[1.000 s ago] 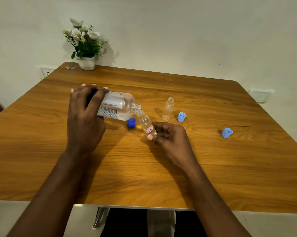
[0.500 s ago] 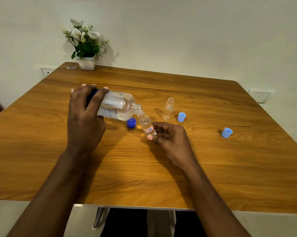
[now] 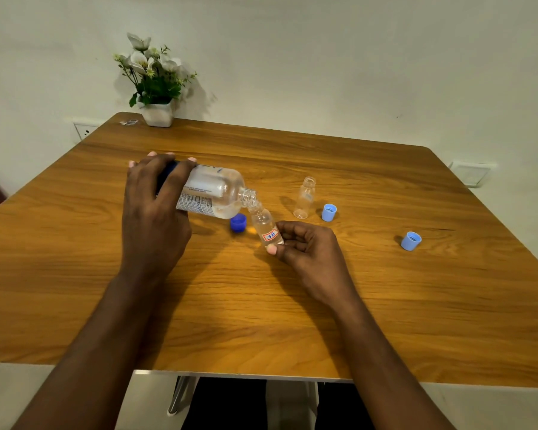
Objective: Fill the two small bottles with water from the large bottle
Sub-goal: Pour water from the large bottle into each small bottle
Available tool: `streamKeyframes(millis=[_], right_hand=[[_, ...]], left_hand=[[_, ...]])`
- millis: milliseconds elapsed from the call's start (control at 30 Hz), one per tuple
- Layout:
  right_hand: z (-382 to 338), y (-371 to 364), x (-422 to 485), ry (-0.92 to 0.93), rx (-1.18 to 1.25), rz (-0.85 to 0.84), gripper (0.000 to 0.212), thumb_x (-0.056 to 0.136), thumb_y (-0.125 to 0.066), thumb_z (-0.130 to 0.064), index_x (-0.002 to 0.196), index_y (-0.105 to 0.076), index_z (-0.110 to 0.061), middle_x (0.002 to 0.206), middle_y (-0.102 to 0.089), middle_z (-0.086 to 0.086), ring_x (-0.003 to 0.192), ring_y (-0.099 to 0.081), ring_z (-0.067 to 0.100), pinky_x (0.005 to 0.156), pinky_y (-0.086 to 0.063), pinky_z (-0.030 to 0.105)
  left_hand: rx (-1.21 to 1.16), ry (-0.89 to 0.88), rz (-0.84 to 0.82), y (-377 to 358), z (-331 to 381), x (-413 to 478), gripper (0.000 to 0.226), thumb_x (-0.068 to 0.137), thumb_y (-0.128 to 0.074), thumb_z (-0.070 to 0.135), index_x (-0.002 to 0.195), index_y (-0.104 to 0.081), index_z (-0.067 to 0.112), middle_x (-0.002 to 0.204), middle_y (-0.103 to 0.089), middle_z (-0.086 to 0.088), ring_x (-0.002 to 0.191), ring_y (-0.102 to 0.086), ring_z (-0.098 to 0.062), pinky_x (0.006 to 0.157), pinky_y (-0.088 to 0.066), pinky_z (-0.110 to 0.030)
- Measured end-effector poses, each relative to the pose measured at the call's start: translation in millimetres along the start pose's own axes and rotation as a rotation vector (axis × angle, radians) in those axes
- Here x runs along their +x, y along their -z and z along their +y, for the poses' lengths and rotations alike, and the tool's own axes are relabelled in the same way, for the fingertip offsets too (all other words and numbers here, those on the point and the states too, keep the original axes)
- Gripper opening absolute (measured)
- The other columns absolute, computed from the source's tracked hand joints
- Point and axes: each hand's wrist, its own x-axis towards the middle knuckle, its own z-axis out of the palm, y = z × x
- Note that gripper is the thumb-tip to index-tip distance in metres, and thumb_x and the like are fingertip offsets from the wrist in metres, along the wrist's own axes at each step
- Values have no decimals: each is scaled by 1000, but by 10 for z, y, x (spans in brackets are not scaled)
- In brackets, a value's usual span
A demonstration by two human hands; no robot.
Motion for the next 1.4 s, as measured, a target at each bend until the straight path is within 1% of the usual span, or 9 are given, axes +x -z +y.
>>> streamKeyframes(millis=[200,400,633,900,1033,1167,1200,1300,1400], right_hand=[[7,2,3,3,-6,-1,39,78,-73,4,95,-69,-30,93,-74,-11,86,-69,1,79,-52,17],[36,1,16,0,4,2,36,78,-73,5,97,-70,-25,93,-75,-8,85,-69,3,79,-52,17],[29,6,9,-9,10,4,37,78,-73,4,92,-69,-30,90,-74,-11,85,-69,2,78,-52,17],[16,0,4,-13,16,-2,37,78,-73,5,95,-69,-27,93,-74,-10,85,-69,1,78,-52,15],[30,5,8,-7,8,8,37,78,-73,3,97,-69,-28,95,-74,-10,87,-69,2,79,-52,17],[36,3,9,-4,15,12,36,78,-73,4,102,-69,-23,98,-73,-8,88,-69,3,79,-51,16],[33,2,9,-2,20,13,36,78,-73,4,102,-69,-24,97,-73,-9,88,-69,2,79,-51,16],[45,2,18,6,38,20,41,78,-71,7,99,-68,-27,95,-73,-11,86,-68,0,78,-51,16],[73,5,24,1,55,29,45,79,-70,9,116,-66,-15,107,-72,-1,91,-68,2,81,-52,18]], left_hand=[[-4,-7,7,-5,-6,0,66,75,-59,-19,135,-50,9,131,-49,-22,132,-39,-36,118,-20,-39],[-11,-16,12,-10,-6,-2,67,74,-59,-19,134,-50,7,131,-50,-22,131,-39,-36,114,-28,-51],[-15,-17,10,-11,-12,-4,65,75,-60,-18,134,-50,8,130,-50,-22,130,-40,-36,115,-27,-50],[-27,-11,3,-5,-6,-8,67,75,-60,-17,135,-49,8,131,-50,-22,131,-38,-35,116,-26,-50],[-32,-5,-21,1,0,-12,67,74,-61,-16,135,-49,8,132,-50,-21,132,-38,-35,117,-24,-46],[-36,-8,-36,4,3,-7,70,71,-63,-16,135,-50,6,130,-51,-20,128,-42,-35,117,-19,-31],[-39,-8,-45,5,6,-10,71,70,-64,-15,135,-50,7,130,-51,-19,128,-43,-35,117,-21,-32],[-62,11,-74,9,13,-25,74,68,-67,-12,137,-49,9,131,-51,-16,125,-44,-34,110,-35,-48],[-85,17,-85,2,16,-39,73,68,-68,-7,136,-50,11,130,-52,-14,122,-46,-33,105,-40,-45]])
